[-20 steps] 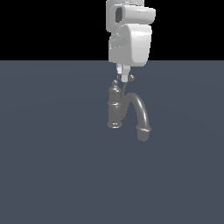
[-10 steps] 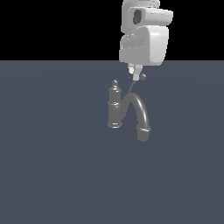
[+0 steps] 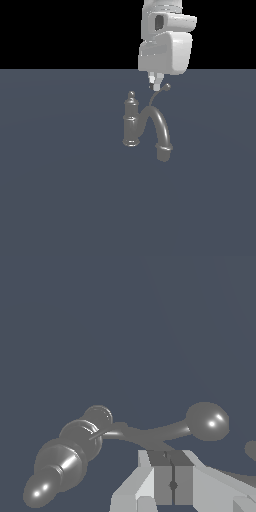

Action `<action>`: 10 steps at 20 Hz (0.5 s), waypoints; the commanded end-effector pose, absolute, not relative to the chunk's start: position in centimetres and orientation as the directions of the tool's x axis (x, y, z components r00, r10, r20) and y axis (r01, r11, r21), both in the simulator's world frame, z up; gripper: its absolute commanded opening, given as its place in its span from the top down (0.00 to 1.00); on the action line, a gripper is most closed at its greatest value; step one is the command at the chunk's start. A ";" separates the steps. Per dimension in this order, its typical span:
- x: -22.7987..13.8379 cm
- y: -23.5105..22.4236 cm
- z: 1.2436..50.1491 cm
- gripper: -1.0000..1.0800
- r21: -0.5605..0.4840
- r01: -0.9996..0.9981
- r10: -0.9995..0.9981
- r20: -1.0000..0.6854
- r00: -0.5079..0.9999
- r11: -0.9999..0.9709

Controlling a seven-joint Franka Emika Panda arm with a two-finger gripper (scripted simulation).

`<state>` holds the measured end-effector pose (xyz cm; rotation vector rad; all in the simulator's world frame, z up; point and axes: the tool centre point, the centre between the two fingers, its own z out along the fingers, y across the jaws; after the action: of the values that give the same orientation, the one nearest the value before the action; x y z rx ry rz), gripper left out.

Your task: Turn on the faucet by rotating a designated handle.

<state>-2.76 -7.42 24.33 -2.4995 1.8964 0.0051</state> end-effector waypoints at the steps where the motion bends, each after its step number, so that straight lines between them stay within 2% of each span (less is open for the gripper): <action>1: -2.1 -8.8 24.3 1.00 -0.003 -0.968 -0.968 -0.002 0.253 -0.253; 10: 0.0 -10.6 24.2 1.00 -0.002 -0.969 -0.969 -0.001 0.246 -0.246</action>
<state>-0.27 -8.86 24.33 -2.4980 1.8968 0.0052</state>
